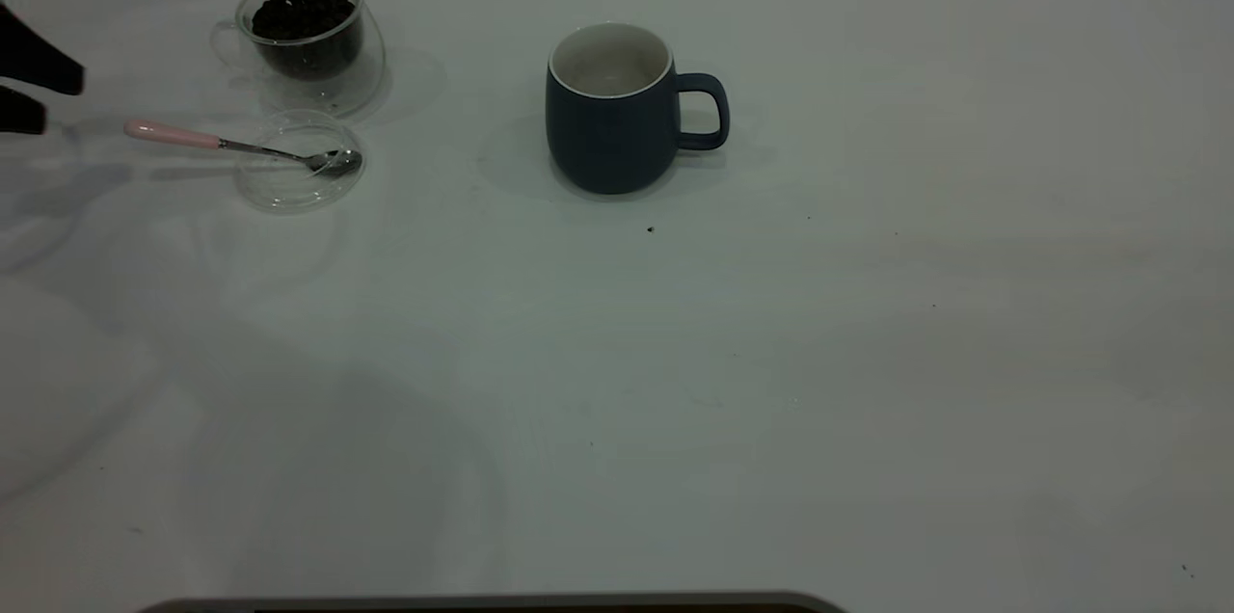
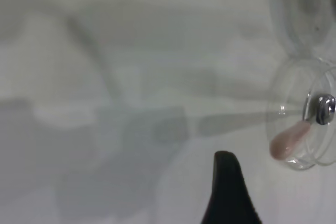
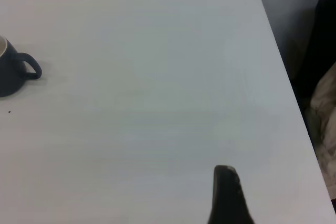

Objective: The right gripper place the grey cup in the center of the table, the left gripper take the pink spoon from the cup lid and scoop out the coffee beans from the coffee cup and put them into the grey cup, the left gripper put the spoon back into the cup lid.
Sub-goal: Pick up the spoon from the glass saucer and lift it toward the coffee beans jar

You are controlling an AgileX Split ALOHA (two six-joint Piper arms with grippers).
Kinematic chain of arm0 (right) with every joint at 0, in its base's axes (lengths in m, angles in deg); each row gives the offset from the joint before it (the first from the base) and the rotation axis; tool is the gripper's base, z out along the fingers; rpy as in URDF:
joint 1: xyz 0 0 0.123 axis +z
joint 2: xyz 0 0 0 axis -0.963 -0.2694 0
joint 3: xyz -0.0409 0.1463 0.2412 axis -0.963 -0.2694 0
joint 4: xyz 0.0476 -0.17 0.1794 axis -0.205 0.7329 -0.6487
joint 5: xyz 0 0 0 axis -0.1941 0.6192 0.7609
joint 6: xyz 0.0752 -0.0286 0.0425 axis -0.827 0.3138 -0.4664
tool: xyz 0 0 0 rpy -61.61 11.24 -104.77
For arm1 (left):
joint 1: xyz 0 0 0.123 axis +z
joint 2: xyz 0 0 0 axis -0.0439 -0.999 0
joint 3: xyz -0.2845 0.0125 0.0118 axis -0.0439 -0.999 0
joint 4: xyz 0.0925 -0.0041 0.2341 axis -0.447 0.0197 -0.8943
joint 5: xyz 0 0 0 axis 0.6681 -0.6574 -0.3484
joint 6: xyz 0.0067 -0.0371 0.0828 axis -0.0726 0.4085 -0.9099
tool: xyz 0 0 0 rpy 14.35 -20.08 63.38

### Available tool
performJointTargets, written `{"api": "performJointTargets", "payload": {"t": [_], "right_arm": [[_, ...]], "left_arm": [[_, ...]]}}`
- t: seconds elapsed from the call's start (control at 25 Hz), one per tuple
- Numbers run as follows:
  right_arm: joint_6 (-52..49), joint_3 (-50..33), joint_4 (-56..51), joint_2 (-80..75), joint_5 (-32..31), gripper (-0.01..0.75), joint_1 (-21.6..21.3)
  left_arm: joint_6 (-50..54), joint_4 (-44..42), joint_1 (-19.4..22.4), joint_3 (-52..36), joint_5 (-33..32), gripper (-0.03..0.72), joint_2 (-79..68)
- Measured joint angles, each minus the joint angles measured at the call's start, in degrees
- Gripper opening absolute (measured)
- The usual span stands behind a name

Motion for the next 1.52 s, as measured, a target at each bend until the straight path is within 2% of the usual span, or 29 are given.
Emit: {"api": "performJointTargets", "payload": {"t": [0.28,1.12,1.52], "right_arm": [[0.0,0.0,0.0,0.0,0.0,0.534,0.0],[0.0,0.0,0.0,0.0,-0.05,0.534,0.0],[0.0,0.0,0.0,0.0,-0.48,0.534,0.0]], "left_arm": [[-2.91,0.44,-3.13,0.69,0.67,0.565,-2.4],[-5.45,4.3,-3.93,1.12,-1.04,0.561,-5.8],[-10.0,4.42,-4.5,1.14,-1.53,0.561,-6.4]]}}
